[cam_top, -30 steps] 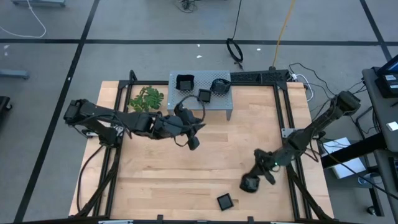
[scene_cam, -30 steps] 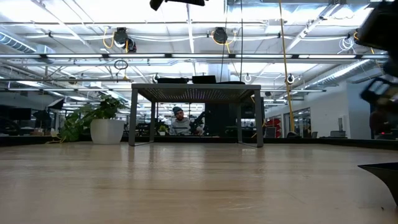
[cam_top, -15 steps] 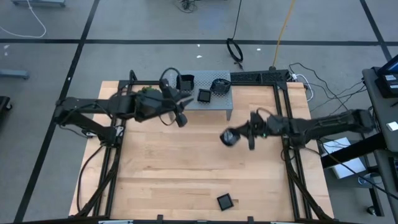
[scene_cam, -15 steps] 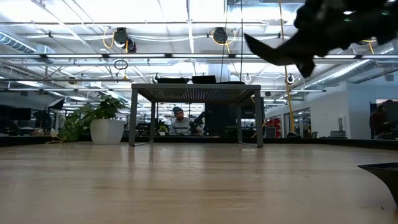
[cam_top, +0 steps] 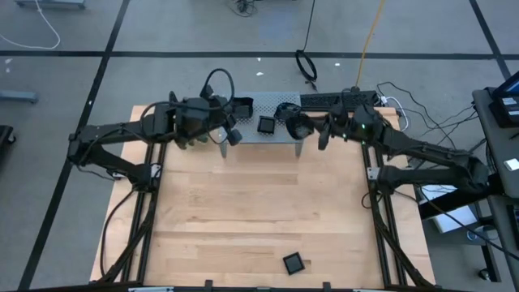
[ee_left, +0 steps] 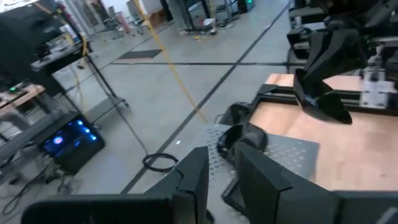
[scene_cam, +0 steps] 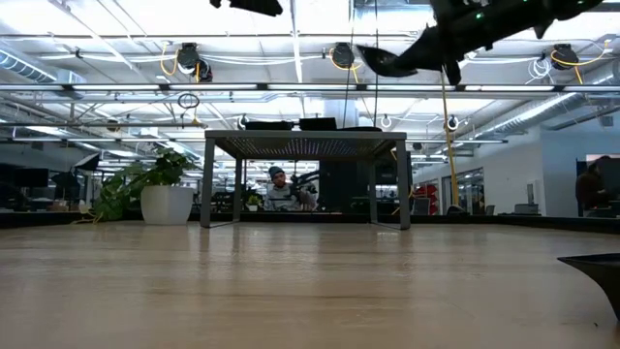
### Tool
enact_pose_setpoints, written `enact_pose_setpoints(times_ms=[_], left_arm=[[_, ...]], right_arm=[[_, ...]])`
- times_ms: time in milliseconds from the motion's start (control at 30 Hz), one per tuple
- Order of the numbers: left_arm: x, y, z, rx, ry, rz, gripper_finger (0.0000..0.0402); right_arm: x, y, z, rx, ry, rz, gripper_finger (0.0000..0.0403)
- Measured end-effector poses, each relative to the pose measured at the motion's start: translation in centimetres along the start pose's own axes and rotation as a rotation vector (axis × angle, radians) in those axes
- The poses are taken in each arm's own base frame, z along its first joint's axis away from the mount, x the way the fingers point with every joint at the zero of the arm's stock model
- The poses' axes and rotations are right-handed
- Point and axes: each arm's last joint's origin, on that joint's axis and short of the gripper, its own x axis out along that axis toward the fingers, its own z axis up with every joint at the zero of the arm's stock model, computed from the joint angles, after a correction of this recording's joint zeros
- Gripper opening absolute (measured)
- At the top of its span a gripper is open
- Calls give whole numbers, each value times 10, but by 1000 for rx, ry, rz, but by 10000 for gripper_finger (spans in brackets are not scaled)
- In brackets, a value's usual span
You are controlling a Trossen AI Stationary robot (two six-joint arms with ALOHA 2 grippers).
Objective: Pick & Place Mini shaped plates
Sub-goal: Stack the black leaf-shaped plate on top of the black leaf-shaped plate on the shelf
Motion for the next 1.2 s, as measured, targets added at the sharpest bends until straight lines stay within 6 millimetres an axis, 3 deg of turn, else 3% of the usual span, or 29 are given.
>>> enact_pose_setpoints(times_ms=[167, 600, 833, 1200], left_arm=[[7, 15, -2, -22, 12, 54, 86], [17, 42, -6, -104, 23, 154, 86], [19, 48, -6, -115, 14, 177, 86], [21, 55, -8, -122, 21, 199, 86]], right_arm=[[13, -26, 12, -46, 44, -80, 0], [65, -81, 35, -217, 138, -6, 0], [77, -94, 39, -327, 171, -24, 0], [84, -97, 33, -392, 204, -13, 5]])
